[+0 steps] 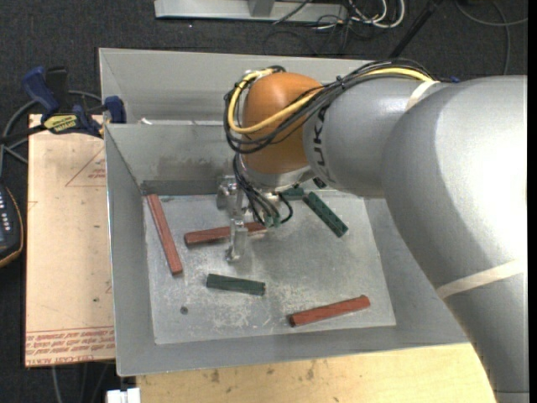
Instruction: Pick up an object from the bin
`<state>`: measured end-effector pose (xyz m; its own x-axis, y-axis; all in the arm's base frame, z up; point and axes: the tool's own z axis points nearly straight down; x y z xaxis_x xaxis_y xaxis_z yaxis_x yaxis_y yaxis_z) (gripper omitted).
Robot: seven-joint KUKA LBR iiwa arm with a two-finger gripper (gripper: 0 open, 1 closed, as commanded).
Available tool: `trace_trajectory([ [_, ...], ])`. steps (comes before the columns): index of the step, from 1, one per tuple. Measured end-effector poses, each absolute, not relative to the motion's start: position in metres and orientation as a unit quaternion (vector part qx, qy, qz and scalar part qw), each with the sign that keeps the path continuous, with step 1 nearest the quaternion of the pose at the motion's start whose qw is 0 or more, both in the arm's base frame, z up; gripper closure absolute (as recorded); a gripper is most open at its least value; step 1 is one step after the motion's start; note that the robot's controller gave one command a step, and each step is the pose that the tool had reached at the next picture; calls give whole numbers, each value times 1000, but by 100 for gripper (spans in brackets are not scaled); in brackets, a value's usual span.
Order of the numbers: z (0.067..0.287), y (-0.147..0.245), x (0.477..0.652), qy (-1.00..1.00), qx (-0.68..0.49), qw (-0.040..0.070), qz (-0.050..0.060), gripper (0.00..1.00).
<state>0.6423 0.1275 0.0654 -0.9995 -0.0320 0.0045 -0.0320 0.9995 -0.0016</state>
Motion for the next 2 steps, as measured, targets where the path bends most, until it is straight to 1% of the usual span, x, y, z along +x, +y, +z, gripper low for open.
trace_trajectory([
  [1, 71, 131, 644, -1000, 18, -1, -1, 100],
  [2, 102, 144, 647, -999, 37, -3, -1, 100],
])
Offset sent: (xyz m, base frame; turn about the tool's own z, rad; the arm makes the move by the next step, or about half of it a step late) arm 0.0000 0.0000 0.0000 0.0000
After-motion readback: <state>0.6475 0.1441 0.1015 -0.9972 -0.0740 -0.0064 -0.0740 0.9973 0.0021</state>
